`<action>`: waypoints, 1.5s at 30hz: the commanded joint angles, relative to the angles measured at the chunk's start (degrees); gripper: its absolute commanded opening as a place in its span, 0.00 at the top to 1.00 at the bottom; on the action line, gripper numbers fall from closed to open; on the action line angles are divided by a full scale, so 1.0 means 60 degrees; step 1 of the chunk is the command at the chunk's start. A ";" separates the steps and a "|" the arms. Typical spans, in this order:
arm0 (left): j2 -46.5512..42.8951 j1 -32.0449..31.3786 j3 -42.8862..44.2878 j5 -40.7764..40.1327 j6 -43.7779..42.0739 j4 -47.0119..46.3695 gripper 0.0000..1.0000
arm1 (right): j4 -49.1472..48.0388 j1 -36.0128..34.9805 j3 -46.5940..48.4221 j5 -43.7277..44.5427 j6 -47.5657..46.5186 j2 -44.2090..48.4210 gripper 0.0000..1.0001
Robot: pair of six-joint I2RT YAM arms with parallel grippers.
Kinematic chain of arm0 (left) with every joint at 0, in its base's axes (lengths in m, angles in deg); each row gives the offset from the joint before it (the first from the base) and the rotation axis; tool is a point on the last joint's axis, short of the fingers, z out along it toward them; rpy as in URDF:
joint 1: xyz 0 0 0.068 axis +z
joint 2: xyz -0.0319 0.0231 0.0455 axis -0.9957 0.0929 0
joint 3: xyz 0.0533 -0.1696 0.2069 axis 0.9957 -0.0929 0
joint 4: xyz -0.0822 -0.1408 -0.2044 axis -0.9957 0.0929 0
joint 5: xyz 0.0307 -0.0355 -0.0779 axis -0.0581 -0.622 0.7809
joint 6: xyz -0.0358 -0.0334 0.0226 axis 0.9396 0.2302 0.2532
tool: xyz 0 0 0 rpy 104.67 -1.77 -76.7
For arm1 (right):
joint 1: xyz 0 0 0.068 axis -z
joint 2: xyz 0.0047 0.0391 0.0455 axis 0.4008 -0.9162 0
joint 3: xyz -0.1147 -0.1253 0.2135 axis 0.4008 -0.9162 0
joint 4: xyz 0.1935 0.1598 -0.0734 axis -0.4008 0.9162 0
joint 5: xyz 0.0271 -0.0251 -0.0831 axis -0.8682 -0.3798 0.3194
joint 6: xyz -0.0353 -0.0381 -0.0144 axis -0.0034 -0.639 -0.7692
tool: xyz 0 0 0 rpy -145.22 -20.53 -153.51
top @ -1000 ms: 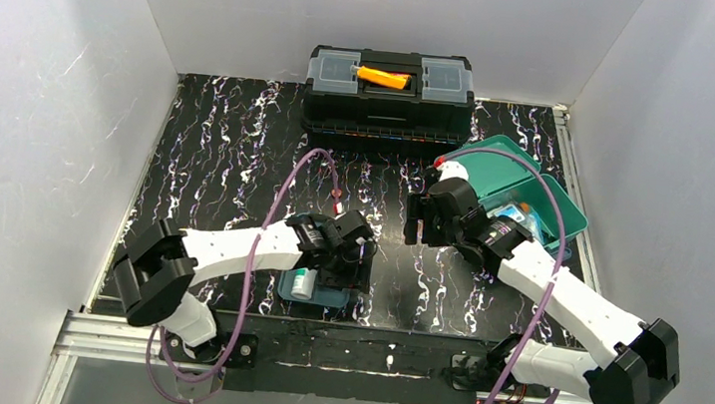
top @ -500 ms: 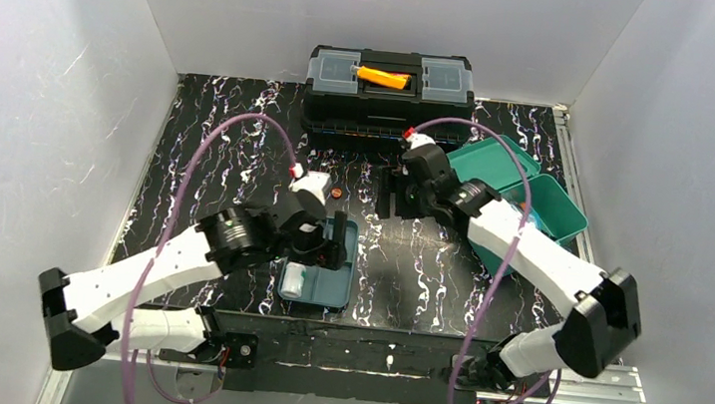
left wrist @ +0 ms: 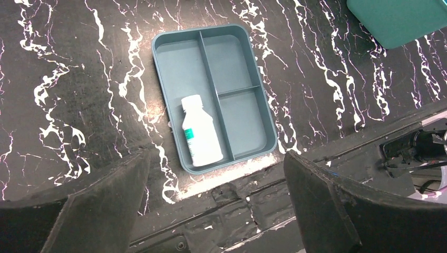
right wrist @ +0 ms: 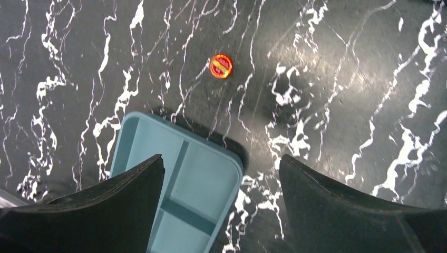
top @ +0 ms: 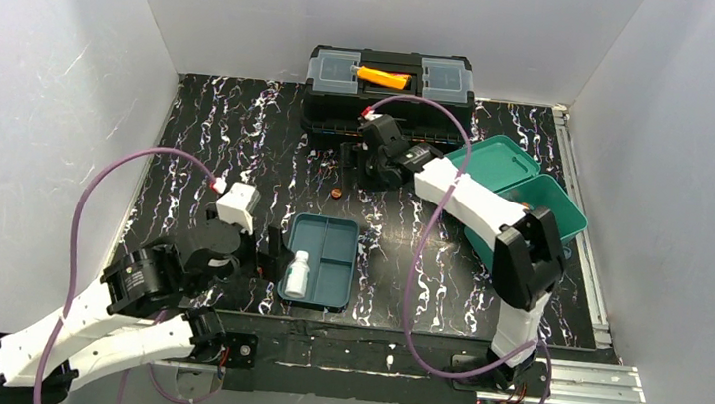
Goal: Organize the medicine kit
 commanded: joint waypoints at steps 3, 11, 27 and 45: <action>-0.1095 -0.0023 -0.0913 -0.0201 -0.0722 -0.0403 0.02 | 0.0126 -0.0131 0.1720 -0.0086 0.0164 -0.1372 0.14; -0.1363 -0.0024 -0.1243 0.0631 -0.0952 -0.0686 0.02 | 0.0778 -0.0378 0.3514 0.0209 0.0222 -0.3224 0.16; -0.0856 -0.0024 -0.1244 0.1148 -0.1038 -0.0300 0.02 | 0.1300 -0.0573 0.4567 0.1070 0.0209 -0.4638 0.26; -0.1060 -0.0024 -0.1248 0.1060 -0.1045 -0.0267 0.02 | 0.1749 -0.0703 0.5715 0.1694 0.0113 -0.5637 0.42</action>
